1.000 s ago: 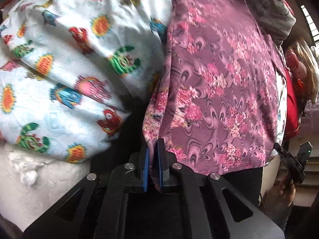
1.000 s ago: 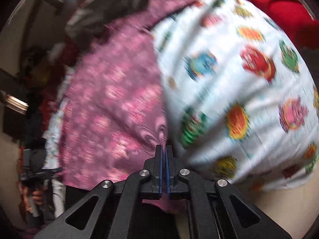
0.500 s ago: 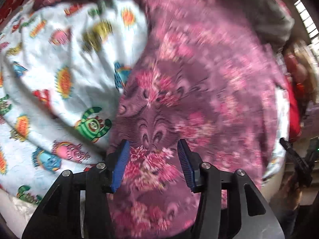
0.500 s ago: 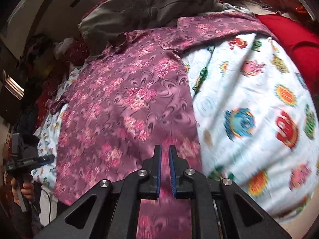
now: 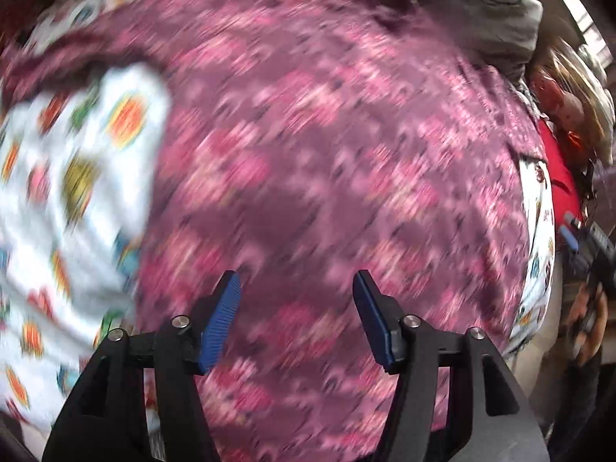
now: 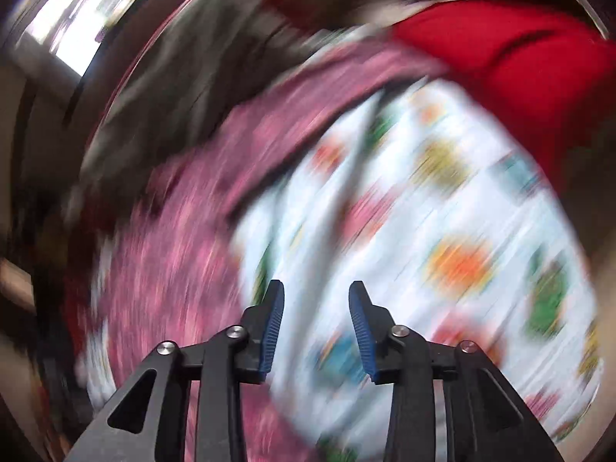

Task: Fold small clothes

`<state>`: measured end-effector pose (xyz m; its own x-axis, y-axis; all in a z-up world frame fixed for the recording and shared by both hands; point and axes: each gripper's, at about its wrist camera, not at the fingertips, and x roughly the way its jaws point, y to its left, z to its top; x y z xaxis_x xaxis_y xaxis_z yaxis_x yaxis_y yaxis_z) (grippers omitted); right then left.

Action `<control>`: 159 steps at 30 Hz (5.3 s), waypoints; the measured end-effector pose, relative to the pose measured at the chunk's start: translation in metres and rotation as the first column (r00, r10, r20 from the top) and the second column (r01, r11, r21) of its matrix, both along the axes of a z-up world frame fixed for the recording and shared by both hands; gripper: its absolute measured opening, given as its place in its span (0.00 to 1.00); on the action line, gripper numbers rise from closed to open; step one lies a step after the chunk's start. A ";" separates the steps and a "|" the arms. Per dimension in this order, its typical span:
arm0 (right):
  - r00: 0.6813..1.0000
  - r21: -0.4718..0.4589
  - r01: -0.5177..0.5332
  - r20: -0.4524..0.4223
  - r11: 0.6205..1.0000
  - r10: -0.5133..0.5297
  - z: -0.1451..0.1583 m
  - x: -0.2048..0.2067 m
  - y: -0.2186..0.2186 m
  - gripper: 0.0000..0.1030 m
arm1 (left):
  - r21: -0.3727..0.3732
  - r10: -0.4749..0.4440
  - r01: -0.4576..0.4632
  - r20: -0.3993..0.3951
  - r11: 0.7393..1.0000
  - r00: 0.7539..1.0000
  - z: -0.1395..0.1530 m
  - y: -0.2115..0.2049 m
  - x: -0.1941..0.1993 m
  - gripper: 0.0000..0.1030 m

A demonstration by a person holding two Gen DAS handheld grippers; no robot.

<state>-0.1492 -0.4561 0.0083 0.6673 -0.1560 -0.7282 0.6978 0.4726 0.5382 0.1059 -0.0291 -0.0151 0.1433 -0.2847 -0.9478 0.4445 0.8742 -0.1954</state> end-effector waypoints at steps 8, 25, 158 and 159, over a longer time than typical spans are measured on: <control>0.919 0.200 0.351 0.115 0.915 -0.377 -0.035 0.002 -0.155 0.44 | -0.028 -0.097 0.097 0.004 0.995 0.995 -0.011 -0.086 0.040 0.58; 0.814 0.256 0.437 0.295 0.862 -0.500 -0.056 0.025 -0.214 0.10 | -0.132 -0.008 0.011 0.023 0.991 1.000 -0.009 -0.127 0.097 0.58; 0.747 -0.163 -0.654 0.014 0.739 0.664 -0.028 0.379 0.264 0.25 | -0.321 0.460 -0.429 0.023 0.844 0.888 0.033 0.117 0.200 0.42; 0.734 -0.180 -0.667 0.010 0.723 0.679 -0.026 0.382 0.273 0.25 | -0.316 0.491 -0.459 0.023 0.830 0.871 0.033 0.135 0.206 0.42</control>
